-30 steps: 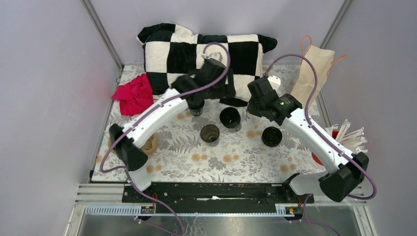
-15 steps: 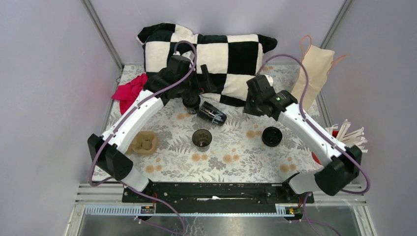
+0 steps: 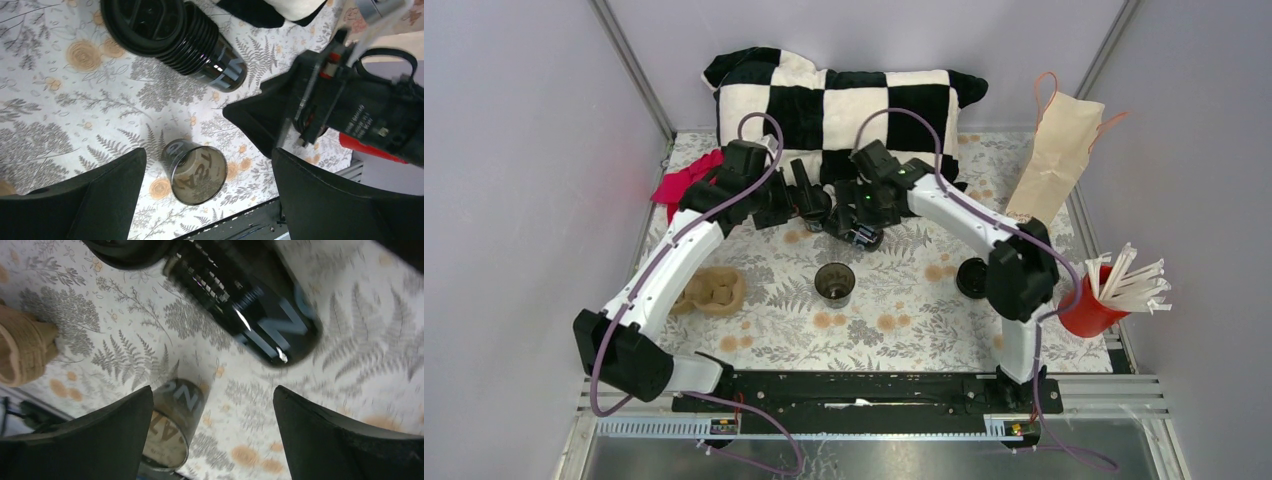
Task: Pack the takeout coffee
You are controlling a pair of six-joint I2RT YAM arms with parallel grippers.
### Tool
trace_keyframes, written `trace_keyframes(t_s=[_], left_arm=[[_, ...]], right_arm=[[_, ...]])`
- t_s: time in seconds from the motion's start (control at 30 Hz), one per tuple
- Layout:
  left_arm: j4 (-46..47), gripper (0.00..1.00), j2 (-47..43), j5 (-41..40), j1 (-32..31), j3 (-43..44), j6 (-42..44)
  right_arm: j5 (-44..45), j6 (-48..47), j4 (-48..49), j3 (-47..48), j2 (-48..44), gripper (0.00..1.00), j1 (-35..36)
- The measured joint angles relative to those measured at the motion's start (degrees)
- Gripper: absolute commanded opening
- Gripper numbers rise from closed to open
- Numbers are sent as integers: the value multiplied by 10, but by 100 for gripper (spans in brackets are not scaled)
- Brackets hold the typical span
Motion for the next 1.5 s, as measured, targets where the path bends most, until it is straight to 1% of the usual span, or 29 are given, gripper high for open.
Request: trace_keyframes(t_s=[0.07, 0.13, 0.23, 0.37, 0.53, 0.73, 0.8, 0.87, 0.97, 1.0, 1.1, 1.17, 1.23, 1.3, 1.37, 1.5], left_arm=[[-6, 99, -12, -5, 3, -10, 3], [-17, 99, -26, -11, 5, -19, 6], [-30, 99, -45, -23, 6, -23, 12], [-51, 99, -70, -35, 6, -23, 24], [-64, 99, -82, -43, 5, -26, 34], [-72, 99, -82, -45, -4, -26, 46], [-71, 99, -80, -45, -9, -26, 51], [-71, 99, -73, -43, -13, -25, 58], [-63, 99, -53, -29, -16, -24, 63], [-61, 98, -49, -26, -16, -24, 63], [-40, 95, -31, 6, -16, -24, 62], [-22, 91, -20, 33, -16, -25, 60], [4, 87, -6, 63, -16, -25, 53], [29, 83, 10, 86, -17, -27, 42], [55, 77, 37, 113, -19, -26, 28], [76, 66, 131, 140, -30, -4, 10]], right_arm=[[1, -61, 0, 42, 40, 97, 10], [1, -120, 6, 54, 58, 97, 15], [5, -218, 30, 43, 61, 97, 16], [12, -333, 96, 4, 61, 96, 15], [15, -419, 148, -20, 78, 95, 15], [35, -467, 209, -22, 127, 88, 15], [50, -477, 238, -40, 131, 77, 15], [58, -487, 282, -71, 121, 73, 15], [55, -498, 348, -148, 81, 70, 14], [49, -500, 364, -176, 64, 67, 14], [10, -506, 429, -297, -11, 65, 10], [-18, -502, 459, -366, -60, 62, 7], [-45, -492, 489, -409, -89, 60, -2], [-68, -480, 517, -438, -107, 59, -15], [-89, -470, 541, -461, -120, 59, -28], [-113, -457, 580, -487, -130, 58, -42]])
